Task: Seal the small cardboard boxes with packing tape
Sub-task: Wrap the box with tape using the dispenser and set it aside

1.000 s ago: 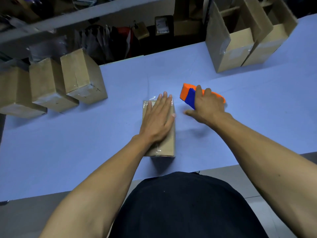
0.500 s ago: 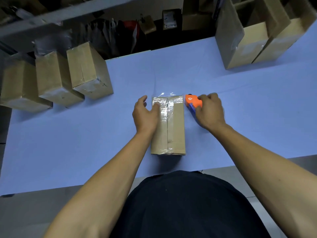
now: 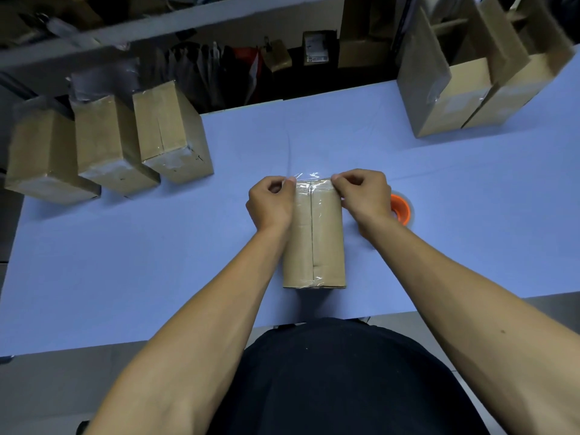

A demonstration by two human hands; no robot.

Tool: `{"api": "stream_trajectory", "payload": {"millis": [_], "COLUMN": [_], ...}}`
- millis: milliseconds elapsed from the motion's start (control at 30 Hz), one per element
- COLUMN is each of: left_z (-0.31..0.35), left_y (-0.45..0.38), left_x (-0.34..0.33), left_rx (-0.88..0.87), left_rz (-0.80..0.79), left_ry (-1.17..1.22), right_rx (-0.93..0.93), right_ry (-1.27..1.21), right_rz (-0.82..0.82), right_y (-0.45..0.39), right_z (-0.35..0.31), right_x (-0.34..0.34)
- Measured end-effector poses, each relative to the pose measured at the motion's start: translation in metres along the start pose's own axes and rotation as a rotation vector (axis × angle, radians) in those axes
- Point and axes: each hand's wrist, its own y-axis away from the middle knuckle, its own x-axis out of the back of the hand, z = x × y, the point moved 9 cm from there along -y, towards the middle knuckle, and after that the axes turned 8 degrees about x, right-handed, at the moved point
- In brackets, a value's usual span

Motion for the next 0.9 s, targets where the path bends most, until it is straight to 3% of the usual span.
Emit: {"api": "stream_trajectory", "payload": {"millis": [400, 500, 733, 900], "left_z": [0.077, 0.077, 0.054, 0.043], "left_y": [0.003, 0.006, 0.018, 0.009], "left_x": [0.03, 0.035, 0.037, 0.034], "left_rx": [-0.335, -0.349, -0.344, -0.197], "left_rz": [0.146, 0.182, 0.175, 0.088], "left_ry": [0.065, 0.119, 0.101, 0.241], "right_rx": [0.325, 0.407, 0.354, 0.335], "right_ry": [-0.009, -0.013, -0.028, -0.009], "right_rz": [0.135, 0.162, 0.121, 0.094], "right_y": [-0.012, -0.008, -0.001, 0.005], "right_z": [-0.093, -0.101, -0.073, -0.07], "right_x": [-0.001, -0.005, -0.011, -0.014]}}
